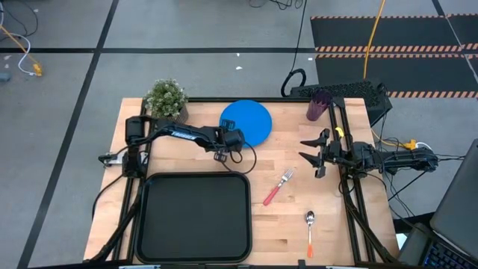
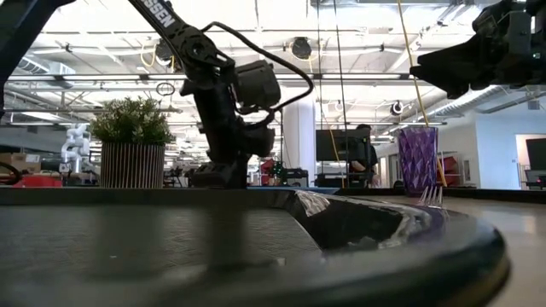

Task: Pick and place plate/cup/fork/spoon on tray
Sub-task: Put the blue plate on the black tray

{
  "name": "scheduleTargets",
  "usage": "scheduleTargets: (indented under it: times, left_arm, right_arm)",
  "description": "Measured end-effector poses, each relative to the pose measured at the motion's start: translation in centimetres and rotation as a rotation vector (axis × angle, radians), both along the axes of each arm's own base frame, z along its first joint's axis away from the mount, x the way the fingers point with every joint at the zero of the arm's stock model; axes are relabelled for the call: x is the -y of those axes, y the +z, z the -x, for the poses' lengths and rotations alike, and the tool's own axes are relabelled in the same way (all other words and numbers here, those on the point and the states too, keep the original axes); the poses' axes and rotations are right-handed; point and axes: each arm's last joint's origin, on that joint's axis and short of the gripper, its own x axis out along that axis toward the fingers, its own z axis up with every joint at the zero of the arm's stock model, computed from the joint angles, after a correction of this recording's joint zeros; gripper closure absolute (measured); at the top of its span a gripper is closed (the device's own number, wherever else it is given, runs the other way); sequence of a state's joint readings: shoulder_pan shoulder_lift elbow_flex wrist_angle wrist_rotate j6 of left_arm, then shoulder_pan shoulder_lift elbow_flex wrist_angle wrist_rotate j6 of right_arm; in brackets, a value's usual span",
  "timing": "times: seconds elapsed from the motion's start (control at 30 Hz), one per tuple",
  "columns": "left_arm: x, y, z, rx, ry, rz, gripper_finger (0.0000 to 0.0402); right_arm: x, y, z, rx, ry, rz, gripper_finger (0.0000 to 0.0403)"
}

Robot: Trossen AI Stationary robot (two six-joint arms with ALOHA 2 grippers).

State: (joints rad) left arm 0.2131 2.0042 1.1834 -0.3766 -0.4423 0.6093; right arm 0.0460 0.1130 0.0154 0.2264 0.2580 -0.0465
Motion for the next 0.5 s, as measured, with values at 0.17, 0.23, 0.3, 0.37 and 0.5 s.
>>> scheduleTargets:
  times: [0.17, 0.23, 0.3, 0.37, 0.5]
  left_arm:
    - [0.1, 0.5, -0.5, 0.010, 0.025, -0.084, 0.0384]
    - [0.3, 1.1, -0.7, 0.007, 0.036, -0.125, 0.0388]
    - [0.8, 1.7, -1.1, -0.008, 0.033, -0.153, 0.0393]
    - [1.4, 2.1, -1.1, -0.046, 0.033, -0.150, 0.0395]
    - [3.2, 3.4, -1.1, -0.107, 0.062, -0.121, 0.0397]
  right_arm:
    - [0.1, 0.0, 0.0, -0.008, -0.034, 0.013, 0.0209]
    - [0.1, -0.1, 0.0, -0.012, -0.037, 0.014, 0.0209]
    - [0.1, -0.1, 0.0, -0.015, -0.035, 0.014, 0.0209]
    - [0.1, -0.2, 0.0, -0.022, -0.036, 0.015, 0.0209]
    - [0.1, -0.2, 0.0, -0.028, -0.034, 0.005, 0.0209]
